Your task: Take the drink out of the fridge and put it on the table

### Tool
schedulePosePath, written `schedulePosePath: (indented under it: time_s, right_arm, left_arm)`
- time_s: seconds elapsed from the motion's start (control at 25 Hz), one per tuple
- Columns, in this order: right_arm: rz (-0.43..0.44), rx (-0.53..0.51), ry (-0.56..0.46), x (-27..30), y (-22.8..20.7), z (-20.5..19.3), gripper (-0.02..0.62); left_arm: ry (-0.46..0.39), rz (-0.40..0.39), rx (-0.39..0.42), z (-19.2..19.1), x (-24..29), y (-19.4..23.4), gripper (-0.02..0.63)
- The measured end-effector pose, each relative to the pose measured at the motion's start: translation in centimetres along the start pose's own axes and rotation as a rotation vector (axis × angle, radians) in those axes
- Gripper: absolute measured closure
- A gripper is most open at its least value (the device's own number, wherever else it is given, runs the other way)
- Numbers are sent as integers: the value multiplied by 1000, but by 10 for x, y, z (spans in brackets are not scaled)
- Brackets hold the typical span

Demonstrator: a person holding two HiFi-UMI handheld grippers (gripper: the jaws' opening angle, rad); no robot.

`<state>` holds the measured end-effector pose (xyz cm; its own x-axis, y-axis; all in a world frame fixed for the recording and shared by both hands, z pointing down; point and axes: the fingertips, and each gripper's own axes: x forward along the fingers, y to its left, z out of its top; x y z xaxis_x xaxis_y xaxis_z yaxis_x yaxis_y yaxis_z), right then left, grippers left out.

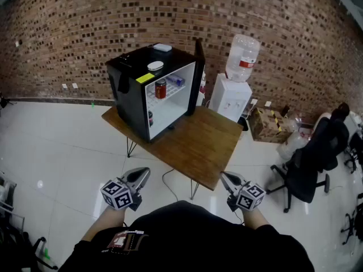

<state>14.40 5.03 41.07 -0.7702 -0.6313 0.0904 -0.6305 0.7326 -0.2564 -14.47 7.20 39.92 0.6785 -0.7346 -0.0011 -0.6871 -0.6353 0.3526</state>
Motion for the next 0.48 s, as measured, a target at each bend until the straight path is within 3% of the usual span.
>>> schedulePosePath:
  time_s: [0.28, 0.48]
  right_arm:
    - [-99, 4, -38, -38, -77, 16, 582]
    - [-190, 3, -49, -33, -134, 26, 583]
  left_arm:
    - [-8, 41, 23, 14, 84, 10, 606]
    - [0, 21, 64, 35, 135, 42, 606]
